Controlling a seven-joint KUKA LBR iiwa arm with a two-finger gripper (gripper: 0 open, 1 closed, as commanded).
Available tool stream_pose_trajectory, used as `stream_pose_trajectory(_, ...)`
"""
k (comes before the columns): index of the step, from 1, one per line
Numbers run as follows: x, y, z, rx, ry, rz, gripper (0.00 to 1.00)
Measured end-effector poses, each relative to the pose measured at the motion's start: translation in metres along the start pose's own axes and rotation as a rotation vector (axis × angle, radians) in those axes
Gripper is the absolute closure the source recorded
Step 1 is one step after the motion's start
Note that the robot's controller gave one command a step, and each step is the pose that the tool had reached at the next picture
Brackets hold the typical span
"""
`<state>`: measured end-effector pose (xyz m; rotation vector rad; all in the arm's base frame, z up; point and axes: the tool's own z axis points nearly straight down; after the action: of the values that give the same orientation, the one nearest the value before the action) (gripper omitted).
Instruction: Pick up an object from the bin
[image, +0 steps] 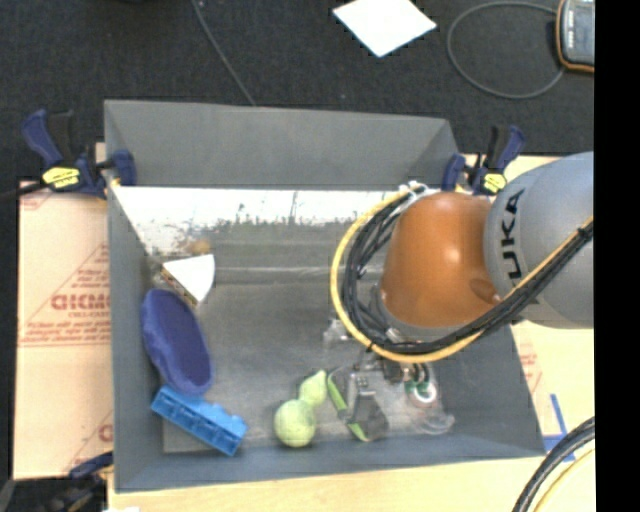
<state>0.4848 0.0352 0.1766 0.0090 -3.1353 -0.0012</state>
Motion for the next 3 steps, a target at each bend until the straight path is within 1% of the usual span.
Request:
stream_pose_trajectory(1,-0.002,0.000,-0.004,0.000,-0.008,0.002,0.00)
stream_pose_trajectory(2,-0.018,0.034,0.107,0.000,-0.004,-0.527,0.00)
stream_pose_trajectory(3,-0.011,0.038,0.032,0.002,-0.010,-0.505,0.00)
